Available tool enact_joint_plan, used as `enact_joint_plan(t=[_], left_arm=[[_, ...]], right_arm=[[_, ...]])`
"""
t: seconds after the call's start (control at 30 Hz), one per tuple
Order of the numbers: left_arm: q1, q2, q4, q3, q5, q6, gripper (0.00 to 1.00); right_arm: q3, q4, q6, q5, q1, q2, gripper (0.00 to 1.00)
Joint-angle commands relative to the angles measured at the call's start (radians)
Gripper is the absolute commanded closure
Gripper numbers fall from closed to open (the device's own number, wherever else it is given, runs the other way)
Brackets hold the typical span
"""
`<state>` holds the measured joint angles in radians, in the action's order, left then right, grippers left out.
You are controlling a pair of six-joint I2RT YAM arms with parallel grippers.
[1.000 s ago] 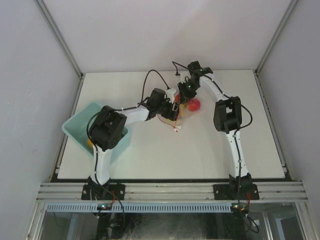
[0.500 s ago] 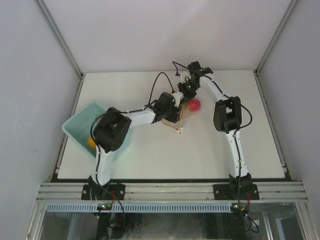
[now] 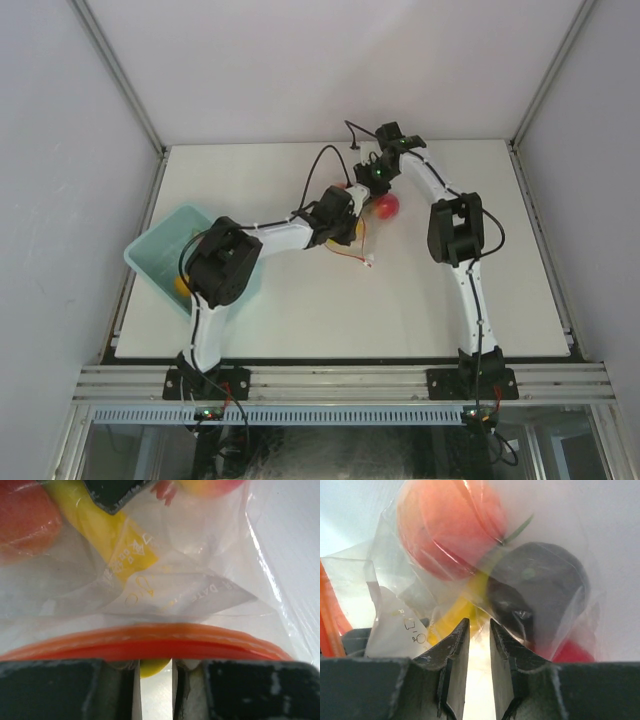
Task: Open the zip-top bag and remove the fake food
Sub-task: Pick up the fake fruit from the zipper food storage bag.
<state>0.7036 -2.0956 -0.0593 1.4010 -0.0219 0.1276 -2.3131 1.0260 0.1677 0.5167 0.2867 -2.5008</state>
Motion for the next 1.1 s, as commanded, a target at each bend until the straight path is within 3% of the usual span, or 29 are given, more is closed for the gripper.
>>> enact_joint_plan(t=[0.0, 0.27, 0.53, 0.73, 0.9, 1.07], left_arm=[[-0.03, 0.136, 0.026, -0.063, 0.085, 0.002, 1.0], [-0.084, 0.287, 0.069, -0.212, 0.017, 0.158, 1.0], [-0.19, 0.353, 0.246, -0.342, -0.218, 0.485, 1.0], [-0.199, 0.337, 0.32, -0.343, -0.286, 0.679, 1.0], [-0.201, 0.354, 0.335, -0.348, -0.252, 0.718, 1.0], [-0.213, 0.388, 0.339, -0.363, -0.279, 0.741, 1.0]], right_arm=[[0.063, -0.092, -0.034, 0.002, -0.027, 0.093, 0.76], [0.145, -0.189, -0.044, 0.032, -0.037, 0.149, 0.71], [0.22, -0.25, 0.001, 0.091, -0.03, 0.214, 0.66], [0.346, -0.365, 0.023, 0.148, -0.024, 0.329, 0.64], [0.465, -0.485, 0.039, 0.211, -0.035, 0.433, 0.61], [0.725, -0.754, 0.094, 0.351, -0.038, 0.609, 0.55]])
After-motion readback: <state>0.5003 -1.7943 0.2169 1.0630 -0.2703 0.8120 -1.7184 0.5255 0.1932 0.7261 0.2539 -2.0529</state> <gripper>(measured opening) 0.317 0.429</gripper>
